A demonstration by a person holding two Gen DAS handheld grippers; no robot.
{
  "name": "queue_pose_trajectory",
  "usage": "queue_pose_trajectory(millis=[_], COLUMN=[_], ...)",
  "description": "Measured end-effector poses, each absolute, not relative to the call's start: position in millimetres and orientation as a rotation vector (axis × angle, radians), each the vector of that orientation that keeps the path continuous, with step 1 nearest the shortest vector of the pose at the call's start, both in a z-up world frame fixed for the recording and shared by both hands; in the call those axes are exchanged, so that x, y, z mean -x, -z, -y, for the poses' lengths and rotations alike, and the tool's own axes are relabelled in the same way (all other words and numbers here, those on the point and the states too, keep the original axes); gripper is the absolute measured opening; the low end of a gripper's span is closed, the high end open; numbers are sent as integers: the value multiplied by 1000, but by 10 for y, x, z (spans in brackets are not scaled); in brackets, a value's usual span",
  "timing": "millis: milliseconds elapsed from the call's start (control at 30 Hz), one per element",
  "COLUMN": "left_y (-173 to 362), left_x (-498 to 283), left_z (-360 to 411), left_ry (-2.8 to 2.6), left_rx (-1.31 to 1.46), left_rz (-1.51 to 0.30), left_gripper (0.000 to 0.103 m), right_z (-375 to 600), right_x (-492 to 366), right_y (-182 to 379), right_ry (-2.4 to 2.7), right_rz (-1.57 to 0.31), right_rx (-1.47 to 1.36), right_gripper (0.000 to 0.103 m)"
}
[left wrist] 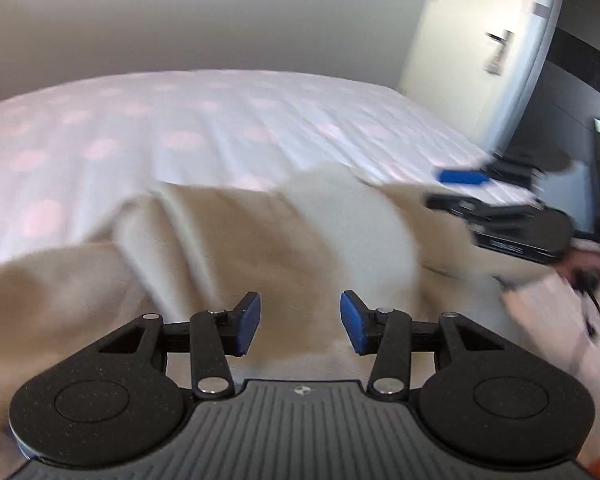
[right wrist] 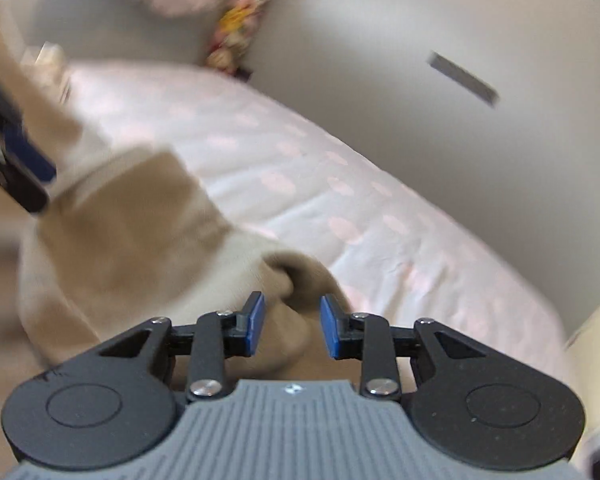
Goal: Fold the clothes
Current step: 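Grasp the folded fleece with both grippers and smooth it, then open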
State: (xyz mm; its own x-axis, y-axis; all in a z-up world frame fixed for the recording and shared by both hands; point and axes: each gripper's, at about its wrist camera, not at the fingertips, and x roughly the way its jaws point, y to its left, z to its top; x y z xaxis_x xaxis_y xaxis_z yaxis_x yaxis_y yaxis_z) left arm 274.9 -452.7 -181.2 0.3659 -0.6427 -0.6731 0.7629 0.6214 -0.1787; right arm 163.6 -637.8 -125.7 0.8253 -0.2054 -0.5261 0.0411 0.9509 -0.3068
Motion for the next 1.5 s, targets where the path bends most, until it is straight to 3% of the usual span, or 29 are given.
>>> queue_pose_trajectory(millis=[167, 233, 367, 500, 667, 900, 1100, 1167, 1200, 1233, 1300, 1500], left_y=[1688, 1708, 1860, 2084, 2459, 2657, 2457, 2304, 2225, 2147, 2070, 2007], left_x=[-3127, -3221, -3344, -3429, -3614, -3629, -3655, -3559, -3498, -3437, -3301, -2904], left_z=[4380, 4391, 4588, 4666, 4557, 4490, 4484, 4393, 4332, 4270, 4184, 4001], left_ry=[851, 864, 891, 816, 736, 725, 728, 722, 721, 719, 723, 699], left_rx=[-109, -91, -106, -164, -127, -105, -129, -118, -108, -99, -93, -70], left_rz=[-730, -715, -667, -674, -777, -797, -855, -849, -841, -833, -838, -878], left_gripper=[40, 29, 24, 7, 5, 5, 5, 5, 7, 7, 7, 8], right_z=[6319, 6263, 6132, 6311, 6623, 6750, 6779, 6759, 6767, 6796, 6890, 7206], right_x=[-1784, -1853, -2009, -2199, -2144, -2040, -1993, -1887, -1755, -1622, -1371, -470], right_y=[1288, 1356, 1471, 1696, 2097, 2373, 2211, 2071, 1984, 1910, 1804, 1648], right_ry=[215, 232, 201, 254, 296, 250, 242, 235, 228, 222, 258, 386], right_rz=[-559, -542, -522, -556, -611, -612, -658, -648, -616, -592, -587, -555], right_rx=[-77, -120, -137, -199, -319, -397, -442, -428, -429, -438, -452, -530], right_gripper=[28, 28, 27, 15, 0, 0, 0, 4, 10, 24, 36, 35])
